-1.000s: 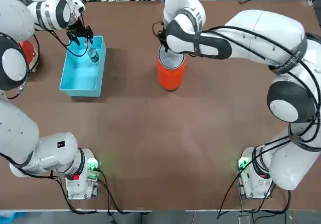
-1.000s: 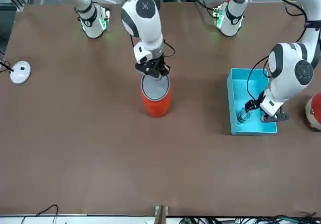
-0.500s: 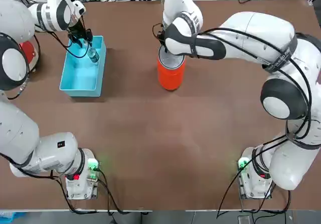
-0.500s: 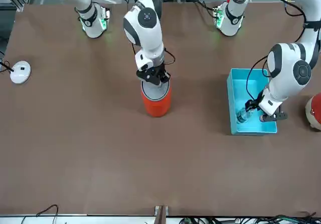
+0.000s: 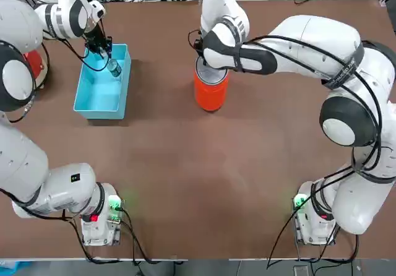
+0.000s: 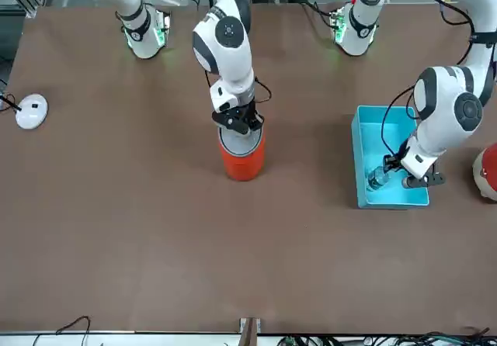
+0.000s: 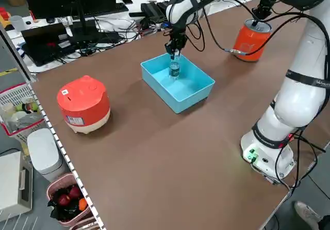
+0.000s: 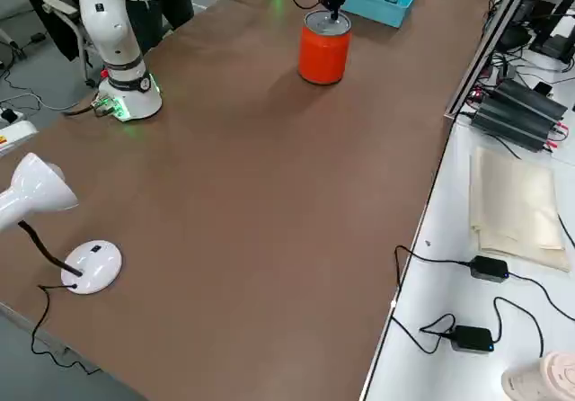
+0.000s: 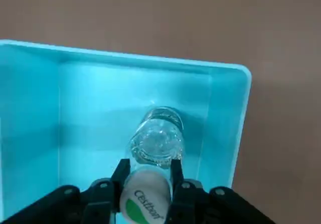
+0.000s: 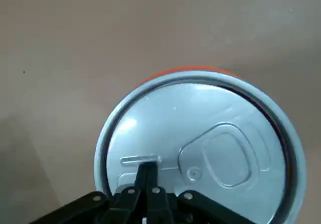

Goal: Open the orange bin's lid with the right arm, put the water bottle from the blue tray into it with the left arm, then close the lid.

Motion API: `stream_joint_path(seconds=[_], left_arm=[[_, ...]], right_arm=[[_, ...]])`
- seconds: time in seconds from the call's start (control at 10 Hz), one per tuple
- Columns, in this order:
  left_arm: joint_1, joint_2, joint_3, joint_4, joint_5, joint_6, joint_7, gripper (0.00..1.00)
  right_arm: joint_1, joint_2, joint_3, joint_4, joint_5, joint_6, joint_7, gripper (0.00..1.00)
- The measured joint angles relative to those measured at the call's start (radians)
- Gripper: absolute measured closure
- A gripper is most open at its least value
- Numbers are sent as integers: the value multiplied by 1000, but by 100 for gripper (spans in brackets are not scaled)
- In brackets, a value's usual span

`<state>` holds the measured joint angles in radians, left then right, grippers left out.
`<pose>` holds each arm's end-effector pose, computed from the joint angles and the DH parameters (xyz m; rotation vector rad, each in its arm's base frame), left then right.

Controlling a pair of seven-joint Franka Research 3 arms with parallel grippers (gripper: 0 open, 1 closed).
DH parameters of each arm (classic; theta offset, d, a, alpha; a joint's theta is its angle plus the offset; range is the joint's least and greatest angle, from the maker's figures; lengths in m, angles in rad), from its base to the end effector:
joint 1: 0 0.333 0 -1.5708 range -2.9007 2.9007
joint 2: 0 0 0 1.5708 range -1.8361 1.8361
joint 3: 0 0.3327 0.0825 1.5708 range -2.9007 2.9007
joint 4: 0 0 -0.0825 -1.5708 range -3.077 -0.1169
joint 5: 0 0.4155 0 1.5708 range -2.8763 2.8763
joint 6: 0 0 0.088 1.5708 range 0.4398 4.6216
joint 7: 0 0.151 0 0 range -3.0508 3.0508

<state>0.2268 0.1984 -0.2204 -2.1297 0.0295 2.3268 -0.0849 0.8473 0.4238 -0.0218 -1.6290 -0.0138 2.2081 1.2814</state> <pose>0.5932 0.0050 0.2691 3.1177 0.1175 0.0047 0.4938 0.5359 0.3473 -2.9388 0.6663 -0.1429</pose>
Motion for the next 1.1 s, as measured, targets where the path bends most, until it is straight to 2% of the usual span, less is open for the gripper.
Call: stream_joint_path(seconds=[0.2, 0.4, 0.6, 0.9, 1.1], left_arm=[[4, -28, 1, 5, 0, -7, -1, 62], [6, -85, 1, 38, 0, -102, -24, 62], [5, -139, 0, 104, 0, -239, -43, 62], [5, -158, -3, 213, 0, -398, -92, 62], [1, -158, -36, 294, 0, -489, -172, 62]], right_arm=[[7, 2, 1, 0, -40, 11, 43, 97], [10, 5, 1, 0, -49, 14, 50, 97], [11, 6, 1, 0, -54, 18, 57, 97], [12, 6, 1, 8, -59, 2, 67, 98], [12, 3, 1, 55, -60, -93, 67, 98]])
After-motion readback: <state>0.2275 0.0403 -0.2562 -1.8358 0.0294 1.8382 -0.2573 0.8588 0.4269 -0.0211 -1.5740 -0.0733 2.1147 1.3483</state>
